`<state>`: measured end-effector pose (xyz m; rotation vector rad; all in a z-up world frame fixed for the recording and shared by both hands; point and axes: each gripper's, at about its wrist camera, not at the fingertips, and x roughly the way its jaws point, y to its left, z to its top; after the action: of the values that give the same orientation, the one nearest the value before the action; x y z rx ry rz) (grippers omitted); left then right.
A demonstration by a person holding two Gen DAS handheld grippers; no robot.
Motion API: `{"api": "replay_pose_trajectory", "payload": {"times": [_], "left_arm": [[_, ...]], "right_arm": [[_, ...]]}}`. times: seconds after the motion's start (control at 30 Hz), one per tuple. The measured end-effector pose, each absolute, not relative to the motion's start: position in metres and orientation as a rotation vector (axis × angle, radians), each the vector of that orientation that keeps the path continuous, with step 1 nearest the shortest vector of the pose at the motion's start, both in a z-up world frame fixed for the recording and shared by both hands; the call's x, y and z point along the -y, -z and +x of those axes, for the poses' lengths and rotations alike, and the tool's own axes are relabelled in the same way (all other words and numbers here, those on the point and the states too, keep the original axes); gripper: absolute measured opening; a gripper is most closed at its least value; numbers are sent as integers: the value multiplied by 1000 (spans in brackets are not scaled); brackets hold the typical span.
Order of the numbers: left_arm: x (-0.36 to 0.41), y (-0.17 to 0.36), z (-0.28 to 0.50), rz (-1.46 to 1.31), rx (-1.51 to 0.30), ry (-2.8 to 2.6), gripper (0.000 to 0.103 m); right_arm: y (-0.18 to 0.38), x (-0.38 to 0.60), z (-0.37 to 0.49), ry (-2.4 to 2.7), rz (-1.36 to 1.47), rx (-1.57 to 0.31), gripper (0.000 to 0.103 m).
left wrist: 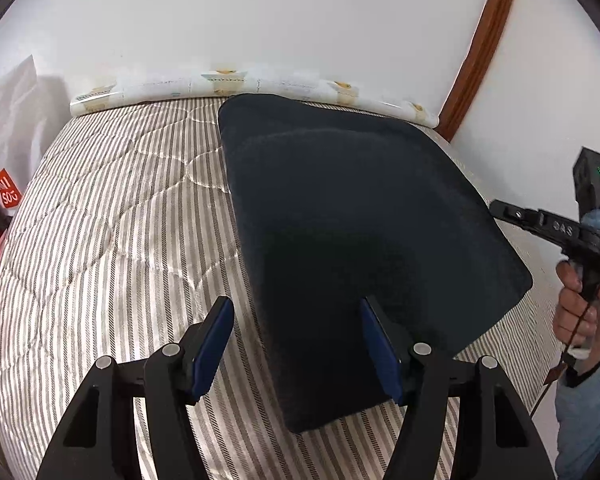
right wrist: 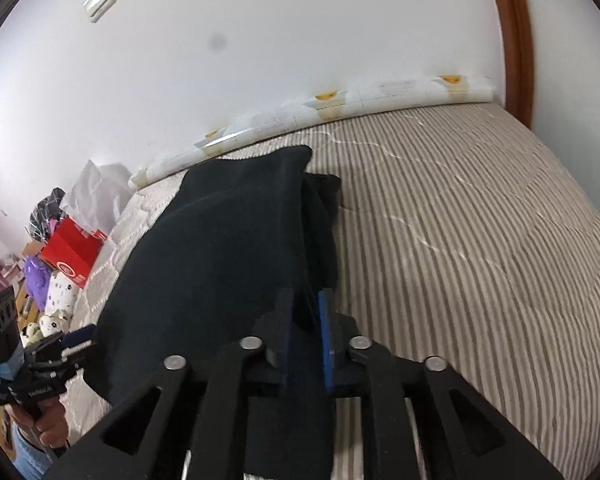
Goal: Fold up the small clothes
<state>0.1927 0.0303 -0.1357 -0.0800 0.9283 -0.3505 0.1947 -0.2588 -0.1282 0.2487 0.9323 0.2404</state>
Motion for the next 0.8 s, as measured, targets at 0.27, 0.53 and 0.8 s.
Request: {"api": "replay_pose_trajectory", "payload": {"times": [0.27, 0.53, 0.8], "left_arm": [[-27, 134, 184, -66, -931, 347, 62], [-34, 134, 171, -81, -937, 344, 62], [-41, 132, 165, -88, -939, 337, 62]], "right_arm": [[133, 254, 158, -209, 146, -941, 24], [141, 257, 138, -184, 153, -959, 25], [141, 260, 133, -187, 199, -969, 25]]}}
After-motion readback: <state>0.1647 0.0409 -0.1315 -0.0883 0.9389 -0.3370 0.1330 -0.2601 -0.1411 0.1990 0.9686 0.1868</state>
